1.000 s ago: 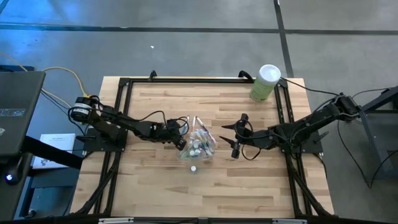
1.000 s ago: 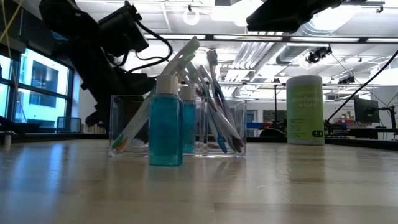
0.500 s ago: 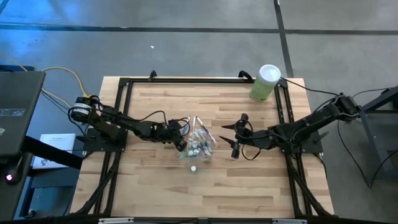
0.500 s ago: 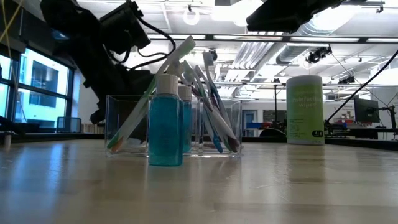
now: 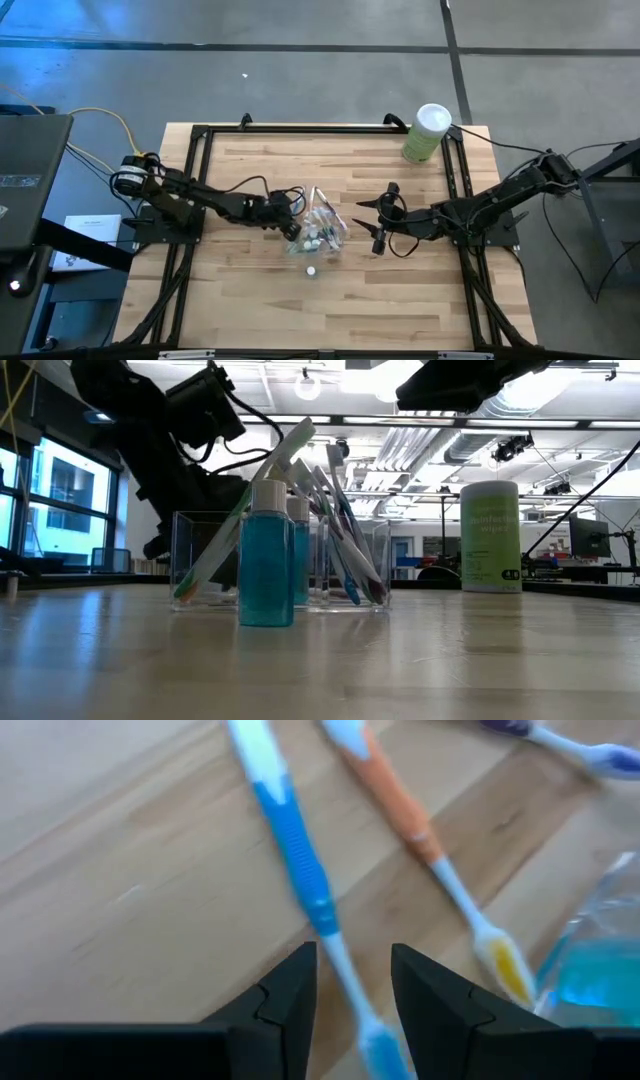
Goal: Pick & Place toothbrushing station
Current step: Put the blue toothbrush into the transparent organizer
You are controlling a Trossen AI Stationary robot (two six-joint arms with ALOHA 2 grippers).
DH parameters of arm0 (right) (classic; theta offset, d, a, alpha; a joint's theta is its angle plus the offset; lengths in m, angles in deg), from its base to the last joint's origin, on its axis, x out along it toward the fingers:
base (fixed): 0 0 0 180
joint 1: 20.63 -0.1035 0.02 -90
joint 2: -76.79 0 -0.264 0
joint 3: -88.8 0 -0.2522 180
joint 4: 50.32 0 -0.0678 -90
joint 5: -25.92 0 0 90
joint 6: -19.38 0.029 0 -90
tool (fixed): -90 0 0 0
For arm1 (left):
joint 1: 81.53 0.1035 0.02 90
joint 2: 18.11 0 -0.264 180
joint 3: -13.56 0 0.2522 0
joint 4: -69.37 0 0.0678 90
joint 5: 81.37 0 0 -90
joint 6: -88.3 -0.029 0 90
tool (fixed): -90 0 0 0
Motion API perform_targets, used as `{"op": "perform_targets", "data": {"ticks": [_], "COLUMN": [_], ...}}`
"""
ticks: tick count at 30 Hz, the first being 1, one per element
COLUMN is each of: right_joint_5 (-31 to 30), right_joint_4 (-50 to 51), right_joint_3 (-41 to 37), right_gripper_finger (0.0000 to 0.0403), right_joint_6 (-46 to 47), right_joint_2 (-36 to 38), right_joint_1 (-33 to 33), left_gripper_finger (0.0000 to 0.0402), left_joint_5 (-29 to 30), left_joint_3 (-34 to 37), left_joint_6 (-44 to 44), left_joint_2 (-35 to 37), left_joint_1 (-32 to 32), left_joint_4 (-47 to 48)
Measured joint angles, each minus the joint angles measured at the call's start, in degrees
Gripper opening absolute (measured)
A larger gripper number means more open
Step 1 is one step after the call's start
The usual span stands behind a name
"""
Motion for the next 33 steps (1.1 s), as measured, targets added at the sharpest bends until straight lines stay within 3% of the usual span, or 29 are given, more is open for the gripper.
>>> {"op": "perform_targets", "data": {"ticks": [13, 23, 33], "right_joint_5": [0.0, 0.0, 0.0], "right_joint_4": [0.6, 0.9, 0.6], "right_joint_3": [0.0, 0.0, 0.0], "right_gripper_finger": [0.0193, 0.0193, 0.0193], "right_joint_6": [0.0, 0.0, 0.0], "right_joint_2": [0.0, 0.0, 0.0], "right_joint_1": [0.0, 0.0, 0.0], "left_gripper_finger": [0.0126, 0.0126, 0.0126], "left_joint_5": [0.2, 0.6, -2.1], "left_joint_3": [0.0, 0.0, -1.1], "left_joint_6": [1.5, 6.4, 6.4], "left_joint_2": [0.6, 4.8, 5.4], "left_joint_1": [1.0, 1.0, 0.5], "left_joint_4": [2.2, 12.5, 11.6]}}
